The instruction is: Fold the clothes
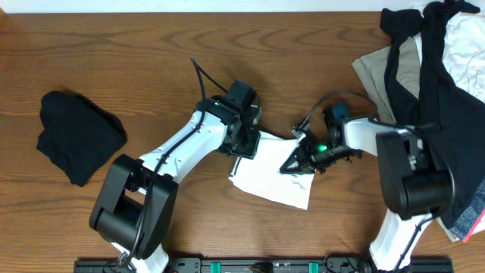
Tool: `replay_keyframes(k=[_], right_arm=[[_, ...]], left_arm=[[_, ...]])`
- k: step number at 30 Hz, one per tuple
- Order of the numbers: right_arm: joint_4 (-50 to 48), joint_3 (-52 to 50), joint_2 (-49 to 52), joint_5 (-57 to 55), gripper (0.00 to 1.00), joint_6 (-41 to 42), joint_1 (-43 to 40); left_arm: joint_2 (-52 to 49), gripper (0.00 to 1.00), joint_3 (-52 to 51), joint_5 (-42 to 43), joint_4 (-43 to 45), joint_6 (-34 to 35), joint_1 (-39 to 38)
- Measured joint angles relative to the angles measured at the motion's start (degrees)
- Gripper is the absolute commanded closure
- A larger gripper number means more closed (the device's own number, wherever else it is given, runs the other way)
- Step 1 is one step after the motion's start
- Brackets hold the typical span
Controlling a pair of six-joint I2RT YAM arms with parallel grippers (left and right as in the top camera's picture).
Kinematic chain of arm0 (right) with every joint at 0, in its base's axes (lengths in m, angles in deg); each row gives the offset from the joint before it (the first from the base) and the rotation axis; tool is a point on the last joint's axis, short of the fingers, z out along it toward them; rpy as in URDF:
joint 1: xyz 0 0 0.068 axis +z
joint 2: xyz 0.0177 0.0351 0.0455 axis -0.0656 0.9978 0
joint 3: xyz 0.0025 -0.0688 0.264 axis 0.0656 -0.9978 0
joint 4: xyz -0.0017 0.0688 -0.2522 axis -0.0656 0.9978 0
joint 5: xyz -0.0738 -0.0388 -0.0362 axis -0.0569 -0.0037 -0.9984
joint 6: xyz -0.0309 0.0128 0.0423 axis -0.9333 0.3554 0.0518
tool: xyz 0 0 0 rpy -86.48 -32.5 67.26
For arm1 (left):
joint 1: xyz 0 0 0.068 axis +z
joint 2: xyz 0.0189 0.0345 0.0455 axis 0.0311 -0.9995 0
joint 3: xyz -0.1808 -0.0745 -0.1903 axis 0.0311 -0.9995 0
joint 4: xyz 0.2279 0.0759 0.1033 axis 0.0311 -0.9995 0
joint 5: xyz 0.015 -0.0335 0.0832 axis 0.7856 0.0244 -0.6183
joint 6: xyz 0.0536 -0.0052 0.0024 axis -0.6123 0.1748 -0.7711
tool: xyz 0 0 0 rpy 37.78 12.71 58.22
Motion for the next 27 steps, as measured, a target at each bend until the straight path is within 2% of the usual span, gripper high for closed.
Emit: replay_keyframes(k=[10,16,19,23,27], right_arm=[[2.56,1.51,2.78,2.58,0.96,-3.74,-1.84],[3.56,1.95,2.89,1.53,0.94,-4.13,-1.84],[4.81,2.29,3.06,0.81,0.89,-4.26,-1.84],[7.23,2.89,3.10,-0.26,0.88,-4.39,-1.95],[8.90,3.37,3.06,-0.79,0.80,-4.61,-2.01]], left_arm=[[-4.74,0.53,0.02,0.57,0.63,0.15,-0.04],[-4.74,0.53,0.70,-2.99,-0.55,0.42,-0.76],[-4.74,0.53,0.76,-4.79,-0.22,1.36,-1.18],[-4.74,0.52,0.74,-5.79,1.22,2.36,-1.14],[-4.74,0.52,0.66,-5.77,1.73,4.48,-0.76]])
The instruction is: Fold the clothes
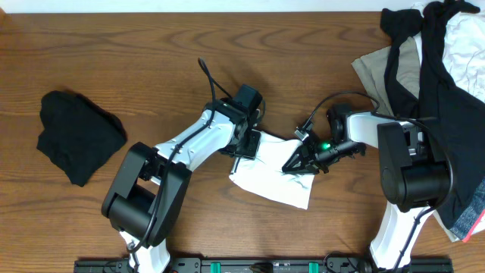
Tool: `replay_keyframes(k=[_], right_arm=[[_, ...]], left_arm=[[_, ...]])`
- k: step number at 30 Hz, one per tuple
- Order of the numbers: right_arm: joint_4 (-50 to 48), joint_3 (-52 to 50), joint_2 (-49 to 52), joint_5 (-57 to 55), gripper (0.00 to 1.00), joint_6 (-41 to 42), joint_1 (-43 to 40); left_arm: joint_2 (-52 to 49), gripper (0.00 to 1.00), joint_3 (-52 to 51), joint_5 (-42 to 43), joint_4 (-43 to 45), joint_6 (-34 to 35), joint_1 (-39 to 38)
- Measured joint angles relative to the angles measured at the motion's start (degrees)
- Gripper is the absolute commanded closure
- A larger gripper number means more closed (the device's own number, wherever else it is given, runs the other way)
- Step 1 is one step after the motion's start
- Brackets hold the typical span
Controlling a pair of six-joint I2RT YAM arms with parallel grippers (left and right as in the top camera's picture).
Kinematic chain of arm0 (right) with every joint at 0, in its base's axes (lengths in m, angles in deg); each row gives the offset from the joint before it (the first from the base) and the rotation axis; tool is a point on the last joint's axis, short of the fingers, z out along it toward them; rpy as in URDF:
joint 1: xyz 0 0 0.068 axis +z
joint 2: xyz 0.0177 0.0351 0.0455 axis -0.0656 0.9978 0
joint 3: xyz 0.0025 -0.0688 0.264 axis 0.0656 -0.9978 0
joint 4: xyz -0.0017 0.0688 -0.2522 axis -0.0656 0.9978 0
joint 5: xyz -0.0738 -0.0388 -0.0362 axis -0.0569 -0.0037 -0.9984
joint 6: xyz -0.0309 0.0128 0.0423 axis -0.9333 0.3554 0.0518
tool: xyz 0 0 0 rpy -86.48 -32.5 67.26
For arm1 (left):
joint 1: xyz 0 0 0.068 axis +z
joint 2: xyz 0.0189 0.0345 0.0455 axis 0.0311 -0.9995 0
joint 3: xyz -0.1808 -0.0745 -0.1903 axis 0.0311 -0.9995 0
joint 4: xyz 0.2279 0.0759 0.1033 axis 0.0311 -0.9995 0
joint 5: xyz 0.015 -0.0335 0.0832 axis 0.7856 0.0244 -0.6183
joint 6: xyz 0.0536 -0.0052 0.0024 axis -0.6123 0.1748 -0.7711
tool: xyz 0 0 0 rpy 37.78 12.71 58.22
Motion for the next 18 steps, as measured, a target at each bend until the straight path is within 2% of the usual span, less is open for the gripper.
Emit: replay_keyframes(k=[5,10,18], right_arm=[[0.98,0.22,-0.02,0.33,0.77,-0.20,-0.35],[3.21,0.22,0.00,-0.24,0.82,-0.90,-1.70],[5.53,-0.52,0.22,-0.70,0.80,-2.73,-7.26]], left_arm=[[0.00,0.53,0.00,0.85,0.09,2.19,0.79],[0.00,0.52,0.00,1.49,-0.26,3.26,1.18],[0.00,0.53,0.00,1.51,-0.35,3.56,1.18]])
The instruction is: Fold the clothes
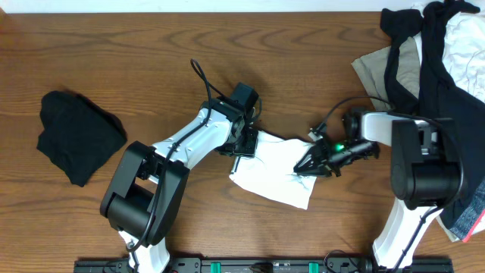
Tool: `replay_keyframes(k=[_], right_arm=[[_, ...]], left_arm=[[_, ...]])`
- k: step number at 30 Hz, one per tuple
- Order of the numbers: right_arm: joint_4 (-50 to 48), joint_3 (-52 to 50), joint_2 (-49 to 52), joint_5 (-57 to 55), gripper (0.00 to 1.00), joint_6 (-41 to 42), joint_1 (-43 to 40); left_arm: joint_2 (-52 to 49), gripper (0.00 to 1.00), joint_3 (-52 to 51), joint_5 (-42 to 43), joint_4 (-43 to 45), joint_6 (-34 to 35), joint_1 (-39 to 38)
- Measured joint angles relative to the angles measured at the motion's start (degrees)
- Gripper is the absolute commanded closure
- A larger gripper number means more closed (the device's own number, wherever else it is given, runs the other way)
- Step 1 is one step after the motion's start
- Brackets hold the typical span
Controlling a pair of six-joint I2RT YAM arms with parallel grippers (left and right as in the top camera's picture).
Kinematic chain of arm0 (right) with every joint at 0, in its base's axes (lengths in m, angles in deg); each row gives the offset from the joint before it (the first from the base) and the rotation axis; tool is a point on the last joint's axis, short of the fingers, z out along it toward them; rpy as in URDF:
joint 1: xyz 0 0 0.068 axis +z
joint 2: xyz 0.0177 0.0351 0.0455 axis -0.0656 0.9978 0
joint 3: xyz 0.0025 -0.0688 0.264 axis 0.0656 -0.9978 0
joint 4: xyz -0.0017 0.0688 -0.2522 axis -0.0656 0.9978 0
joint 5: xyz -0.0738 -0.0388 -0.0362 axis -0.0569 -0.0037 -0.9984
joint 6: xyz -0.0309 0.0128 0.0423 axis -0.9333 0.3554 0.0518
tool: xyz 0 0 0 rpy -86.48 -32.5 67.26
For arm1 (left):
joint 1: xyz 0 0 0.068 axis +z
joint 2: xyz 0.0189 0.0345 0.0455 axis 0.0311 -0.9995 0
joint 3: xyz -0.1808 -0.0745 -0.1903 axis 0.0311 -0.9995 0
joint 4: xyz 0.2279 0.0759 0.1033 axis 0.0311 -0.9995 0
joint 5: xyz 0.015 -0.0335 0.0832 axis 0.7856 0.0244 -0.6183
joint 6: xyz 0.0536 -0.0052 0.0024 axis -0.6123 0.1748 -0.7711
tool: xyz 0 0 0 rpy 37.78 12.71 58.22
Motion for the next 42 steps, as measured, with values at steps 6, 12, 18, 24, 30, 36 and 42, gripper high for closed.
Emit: replay_keyframes(k=[6,12,18,24,30,36,42], right_arm=[[1.36,0.11,-0.20,-0.42,0.78,-0.79,-5.42],[4.31,0.76,-3.69,-8.98,0.78,-1.55,-8.57],[6.40,1.68,-13.99,-23.47,0.76,-1.53,-10.03],[7.13,2.38,-26.86,-26.75,0.75,-1.53,-10.03],[9.94,2.47,-32.61,-27.15,0.76,-1.55,-8.48],[12.72,2.49,-33.11,-27.23,0.87,-2.19,-2.82],[12.92,2.49,-33.11,-25.62,0.88,-2.27,6.69]], left_arm=[[0.00,0.53,0.00,0.00,-0.55,0.09,0.00],[0.00,0.52,0.17,-0.24,-2.29,0.35,0.72],[0.09,0.52,0.66,-4.57,-10.01,1.55,3.08],[0.44,0.53,0.55,-4.92,-13.97,2.82,3.76],[6.78,0.52,-1.31,-5.57,-14.69,2.86,3.74],[20.79,0.43,-1.33,-8.72,-11.80,2.93,3.74],[24.92,0.43,-1.31,-13.42,-3.39,0.42,4.02]])
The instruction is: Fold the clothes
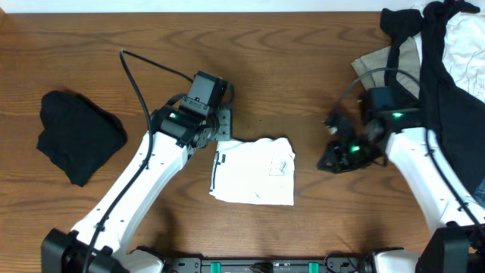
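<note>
A white garment (254, 171) lies folded into a flat, roughly square packet at the table's middle front. My left gripper (222, 129) hovers at its upper left corner, fingers pointing down at the cloth's edge and looking parted, with no cloth lifted between them. My right gripper (328, 158) is off to the right of the packet with bare wood in between. It holds nothing and looks open, though it is dark from above.
A folded black garment (79, 135) lies at the far left. A pile of unfolded clothes (432, 76), black, tan and white, fills the right back corner beside my right arm. The left arm's cable (144, 64) loops over the table behind it.
The white garment now lies further left as a squared, flatter packet. My right gripper has left its right edge and sits apart to the right. My left arm has shifted left and back.
At first both grippers were on the white garment, the left at its upper left corner and the right pressing its middle. The right gripper then stood further right, at the cloth's right edge. Now the cloth lies squared and further left, with both grippers off it.
</note>
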Tool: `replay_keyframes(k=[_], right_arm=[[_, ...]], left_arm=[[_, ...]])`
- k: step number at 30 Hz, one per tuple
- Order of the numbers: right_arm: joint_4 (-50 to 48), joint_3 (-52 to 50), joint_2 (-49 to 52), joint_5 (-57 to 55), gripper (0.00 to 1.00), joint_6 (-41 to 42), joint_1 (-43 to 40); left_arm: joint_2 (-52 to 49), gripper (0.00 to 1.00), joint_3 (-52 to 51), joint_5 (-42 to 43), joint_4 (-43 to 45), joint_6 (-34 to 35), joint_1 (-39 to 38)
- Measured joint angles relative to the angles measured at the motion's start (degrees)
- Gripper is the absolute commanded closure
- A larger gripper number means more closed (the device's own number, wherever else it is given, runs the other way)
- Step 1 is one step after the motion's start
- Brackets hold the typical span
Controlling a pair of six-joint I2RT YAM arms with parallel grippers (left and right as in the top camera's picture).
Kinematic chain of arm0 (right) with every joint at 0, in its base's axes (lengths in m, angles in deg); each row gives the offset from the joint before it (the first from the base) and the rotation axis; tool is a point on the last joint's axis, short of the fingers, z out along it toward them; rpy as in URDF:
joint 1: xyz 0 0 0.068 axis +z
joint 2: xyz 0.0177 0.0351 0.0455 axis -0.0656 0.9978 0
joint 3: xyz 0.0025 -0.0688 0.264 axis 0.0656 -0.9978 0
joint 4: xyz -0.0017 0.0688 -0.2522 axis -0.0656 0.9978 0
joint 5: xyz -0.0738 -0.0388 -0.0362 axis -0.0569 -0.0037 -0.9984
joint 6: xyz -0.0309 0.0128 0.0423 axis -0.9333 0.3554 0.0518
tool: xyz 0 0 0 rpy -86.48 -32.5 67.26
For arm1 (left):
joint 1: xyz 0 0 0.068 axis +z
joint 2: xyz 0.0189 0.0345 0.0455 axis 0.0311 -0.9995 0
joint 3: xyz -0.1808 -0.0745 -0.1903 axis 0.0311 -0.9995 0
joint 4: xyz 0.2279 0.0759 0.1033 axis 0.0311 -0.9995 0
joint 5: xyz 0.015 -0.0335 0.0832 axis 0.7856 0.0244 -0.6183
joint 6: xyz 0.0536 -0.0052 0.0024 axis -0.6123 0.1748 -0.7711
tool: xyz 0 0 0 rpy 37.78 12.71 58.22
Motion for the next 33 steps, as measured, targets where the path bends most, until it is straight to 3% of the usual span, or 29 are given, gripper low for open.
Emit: replay_keyframes(k=[6,13,20,33], right_arm=[[-0.68,0.00,0.00,1.51,0.87,1.03,10.73],[-5.18,-0.11,0.02,1.95,0.82,6.27,19.23],[-6.32,-0.42,2.34,1.95,0.80,9.27,22.97],[-10.88,-0.96,16.83,-4.96,0.84,13.22,24.87]], left_arm=[[-6.23,0.43,0.00,3.72,7.41,-7.02,2.29],[-16.55,0.43,0.00,10.16,9.79,-11.58,5.64],[-22.64,0.43,0.00,12.90,8.44,-13.09,5.99],[-23.23,0.42,0.00,13.44,0.79,-13.29,5.99]])
